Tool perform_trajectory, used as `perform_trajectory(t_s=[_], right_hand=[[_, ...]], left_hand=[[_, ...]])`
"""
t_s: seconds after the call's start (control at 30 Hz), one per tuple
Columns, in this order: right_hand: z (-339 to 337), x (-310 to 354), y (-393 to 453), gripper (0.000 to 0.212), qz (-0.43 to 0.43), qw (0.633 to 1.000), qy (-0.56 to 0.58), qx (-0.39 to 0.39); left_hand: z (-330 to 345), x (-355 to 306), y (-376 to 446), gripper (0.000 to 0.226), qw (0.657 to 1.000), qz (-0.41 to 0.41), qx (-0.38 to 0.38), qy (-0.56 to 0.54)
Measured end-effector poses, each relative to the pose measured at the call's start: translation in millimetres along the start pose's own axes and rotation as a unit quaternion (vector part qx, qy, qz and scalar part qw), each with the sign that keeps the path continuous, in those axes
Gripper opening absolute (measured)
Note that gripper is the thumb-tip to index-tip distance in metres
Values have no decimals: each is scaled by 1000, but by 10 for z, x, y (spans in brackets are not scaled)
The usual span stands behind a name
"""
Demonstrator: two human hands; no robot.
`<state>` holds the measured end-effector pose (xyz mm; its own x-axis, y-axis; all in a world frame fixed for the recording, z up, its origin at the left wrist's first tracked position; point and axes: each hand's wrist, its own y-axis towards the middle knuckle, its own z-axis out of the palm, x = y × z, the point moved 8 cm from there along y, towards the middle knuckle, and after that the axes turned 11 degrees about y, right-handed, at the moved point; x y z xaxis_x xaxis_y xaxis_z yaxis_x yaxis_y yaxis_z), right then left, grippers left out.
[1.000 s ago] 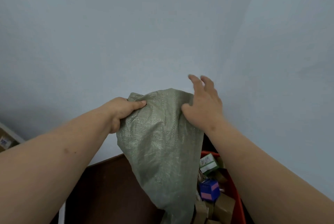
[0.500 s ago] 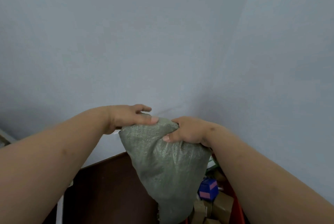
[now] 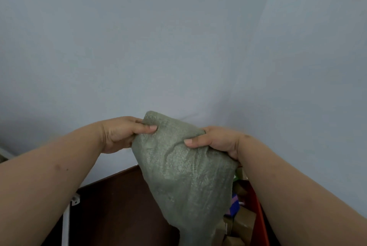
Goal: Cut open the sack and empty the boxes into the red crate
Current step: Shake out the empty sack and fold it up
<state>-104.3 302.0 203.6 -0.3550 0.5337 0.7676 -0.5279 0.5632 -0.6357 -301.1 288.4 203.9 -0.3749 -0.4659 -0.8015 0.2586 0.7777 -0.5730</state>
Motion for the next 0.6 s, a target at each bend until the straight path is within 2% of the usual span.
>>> perform_trajectory(t_s=[0.07, 0.1, 0.2, 0.23, 0.3, 0.33, 0.37, 0.43, 0.5, 0.53, 0.57, 0.6], right_hand=[[-16, 61, -16, 23, -11, 1000, -29, -5], [-32, 111, -27, 24, -25, 998, -54, -17], [-112, 240, -40, 53, -55, 977, -190, -77], [-130, 265, -32, 64, -54, 956, -271, -99], [-163, 345, -31, 75, -65, 884, -432, -169], [-137, 407, -46, 74, -89, 852, -476, -201], [-88, 457, -57, 74, -113, 836, -490, -218], [56, 438, -26, 91, -118, 838, -497, -193], [211, 284, 56, 115, -66, 830, -537, -139], [250, 218, 89, 118, -49, 825, -548, -128], [261, 181, 111, 112, -45, 833, -537, -126], [252, 165, 132, 97, -49, 852, -505, -125]], left_hand=[[-77, 49, 28, 96, 998, -15, -55, 6], [-110, 66, 37, 94, 996, -26, -80, 4], [-202, 88, 62, 50, 987, -69, -148, -8], [-243, 103, 70, 38, 982, -84, -168, -5], [-306, 122, 90, 31, 975, -105, -198, -5], [-327, 129, 93, 32, 971, -113, -211, -8], [-340, 130, 91, 33, 967, -121, -223, -13], [-349, 130, 80, 35, 960, -139, -239, -34], [-325, 123, 76, 37, 955, -156, -240, -72], [-303, 113, 88, 38, 954, -159, -236, -92], [-279, 92, 104, 39, 955, -157, -231, -101], [-266, 62, 120, 40, 957, -147, -229, -101]])
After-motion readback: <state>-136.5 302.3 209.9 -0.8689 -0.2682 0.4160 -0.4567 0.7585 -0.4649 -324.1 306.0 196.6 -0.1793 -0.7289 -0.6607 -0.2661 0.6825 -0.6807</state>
